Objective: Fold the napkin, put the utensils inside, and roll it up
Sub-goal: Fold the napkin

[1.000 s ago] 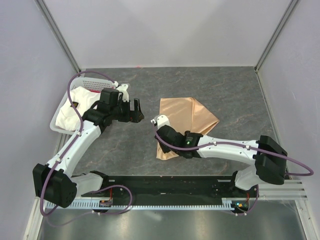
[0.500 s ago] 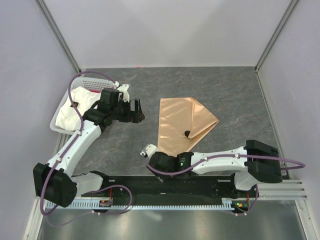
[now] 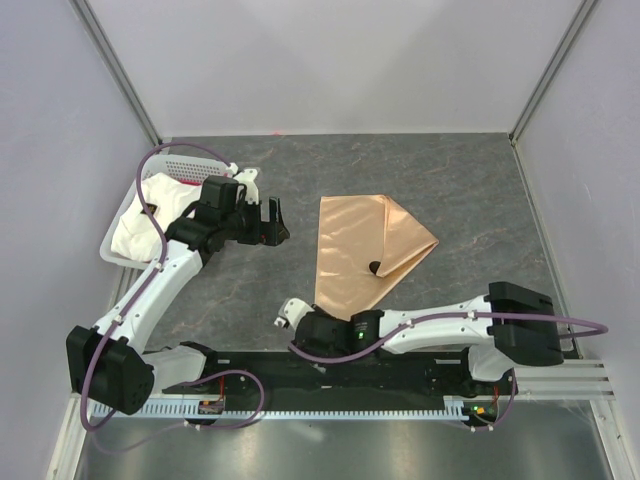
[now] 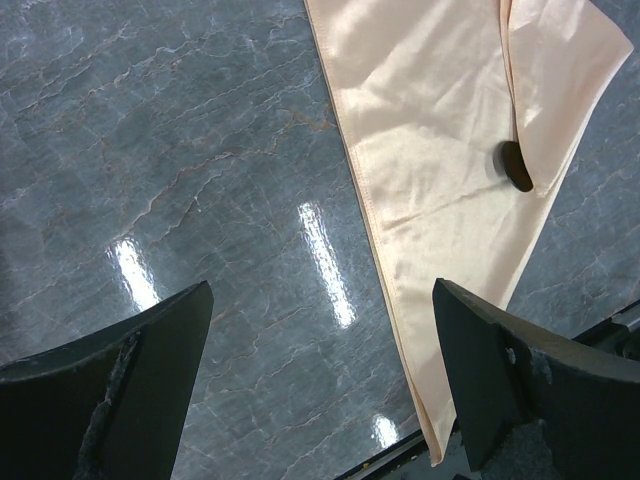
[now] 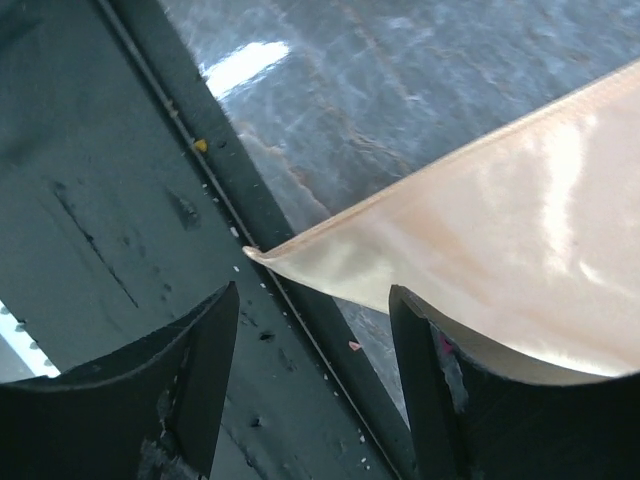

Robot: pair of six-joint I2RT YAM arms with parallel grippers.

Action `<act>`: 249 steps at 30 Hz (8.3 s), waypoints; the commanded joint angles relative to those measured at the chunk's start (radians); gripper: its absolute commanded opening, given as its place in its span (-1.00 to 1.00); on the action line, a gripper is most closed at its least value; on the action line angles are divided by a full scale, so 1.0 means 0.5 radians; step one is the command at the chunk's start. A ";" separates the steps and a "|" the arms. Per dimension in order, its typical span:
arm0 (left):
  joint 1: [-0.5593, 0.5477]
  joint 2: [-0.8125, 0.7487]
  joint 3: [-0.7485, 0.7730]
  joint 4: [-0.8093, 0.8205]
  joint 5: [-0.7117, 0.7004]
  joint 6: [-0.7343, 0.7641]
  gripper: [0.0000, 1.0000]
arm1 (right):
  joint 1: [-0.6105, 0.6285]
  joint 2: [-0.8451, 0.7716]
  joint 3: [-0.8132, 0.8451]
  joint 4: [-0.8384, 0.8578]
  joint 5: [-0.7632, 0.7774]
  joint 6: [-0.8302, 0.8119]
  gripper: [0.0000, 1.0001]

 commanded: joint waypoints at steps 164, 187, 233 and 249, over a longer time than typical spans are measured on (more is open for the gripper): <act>0.035 -0.142 -0.888 0.666 0.243 -0.797 0.97 | -0.542 -0.121 0.059 0.188 -0.162 0.394 -1.00; 0.038 0.100 -0.815 0.814 0.414 -0.834 0.95 | -1.226 -0.384 0.096 -0.097 -0.205 0.358 -1.00; 0.035 0.484 -0.622 0.918 0.559 -0.840 0.93 | -2.416 -0.240 0.204 -0.199 -0.533 -0.001 -1.00; 0.032 0.493 -0.622 0.921 0.568 -0.840 0.93 | -2.536 0.014 0.148 -0.079 -0.475 -0.063 -1.00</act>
